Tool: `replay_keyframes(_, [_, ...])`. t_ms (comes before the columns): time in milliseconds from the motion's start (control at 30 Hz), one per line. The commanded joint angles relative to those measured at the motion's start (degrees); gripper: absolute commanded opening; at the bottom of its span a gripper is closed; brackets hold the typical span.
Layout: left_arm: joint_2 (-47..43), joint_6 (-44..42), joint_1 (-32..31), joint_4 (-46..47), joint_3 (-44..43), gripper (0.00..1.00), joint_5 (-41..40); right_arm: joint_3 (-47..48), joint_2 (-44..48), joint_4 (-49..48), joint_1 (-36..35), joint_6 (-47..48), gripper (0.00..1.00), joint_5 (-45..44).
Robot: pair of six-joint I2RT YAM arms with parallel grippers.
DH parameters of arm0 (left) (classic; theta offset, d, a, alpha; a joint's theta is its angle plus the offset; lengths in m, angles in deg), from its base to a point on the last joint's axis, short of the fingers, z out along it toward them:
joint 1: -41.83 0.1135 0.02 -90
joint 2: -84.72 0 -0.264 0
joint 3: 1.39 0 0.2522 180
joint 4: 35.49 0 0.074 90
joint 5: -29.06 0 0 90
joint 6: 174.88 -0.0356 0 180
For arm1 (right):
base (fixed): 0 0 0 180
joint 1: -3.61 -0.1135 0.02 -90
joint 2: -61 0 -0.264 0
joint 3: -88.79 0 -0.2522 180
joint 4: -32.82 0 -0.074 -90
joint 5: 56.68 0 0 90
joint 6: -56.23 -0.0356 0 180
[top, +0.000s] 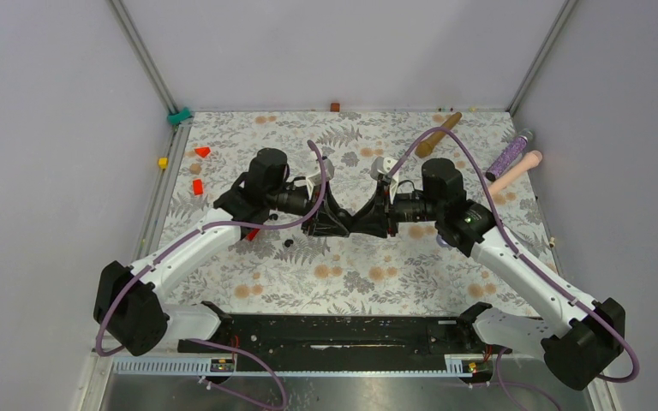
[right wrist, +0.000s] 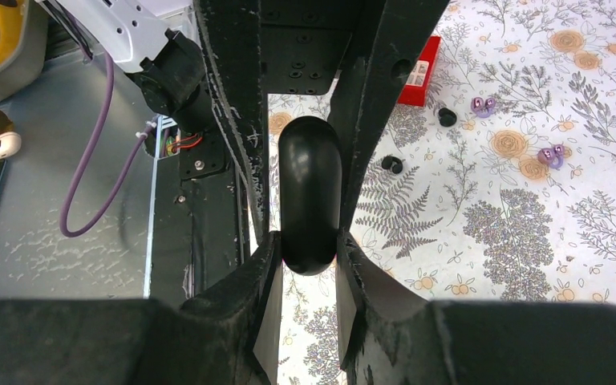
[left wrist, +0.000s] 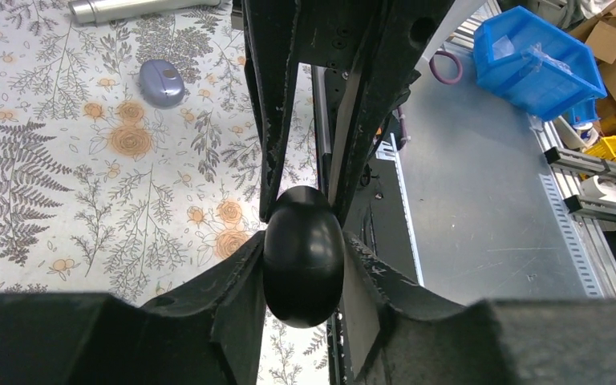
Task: Insert the wireless bluetooth earbuds into the charging case
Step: Pick up the charging case at the center of the board.
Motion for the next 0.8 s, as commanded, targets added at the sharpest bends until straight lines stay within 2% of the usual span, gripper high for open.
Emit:
replay_keyframes(0, [-0.16,0.30,-0.16,2.55,0.23,0.42,2.13,0.55,-0.02,-1.34,-0.48,0.68,0.11,-2.18])
replay_keyframes(67, [-0.20,0.30,-0.16,2.58,0.15,0.49,2.32,0.57,0.04,-1.57,-0.48,0.42,0.11,-2.42])
replay_keyframes(200, [-0.15,0.22,-0.17,2.54,0.06,0.53,2.52,0.47,0.28,-2.08,-0.48,0.12,0.11,-2.99])
replay_keyframes(300, [-0.20,0.20,-0.15,2.59,0.18,0.53,2.40,0.34,0.84,-2.44,-0.41,0.05,0.11,-3.27])
replay_keyframes(433, [-0.26,0.28,-0.10,2.66,0.10,0.46,2.38,0.23,1.44,-3.08,-0.38,-0.29,0.10,-3.31])
replay_keyframes(567, [-0.15,0.39,-0.16,2.60,0.10,0.44,2.64,-0.19,1.59,-4.11,-0.39,-0.93,0.10,-3.23])
replay_keyframes(767, [0.01,0.30,-0.17,2.65,0.23,0.57,2.84,-0.54,1.62,-4.97,-0.39,-1.44,0.10,-3.07])
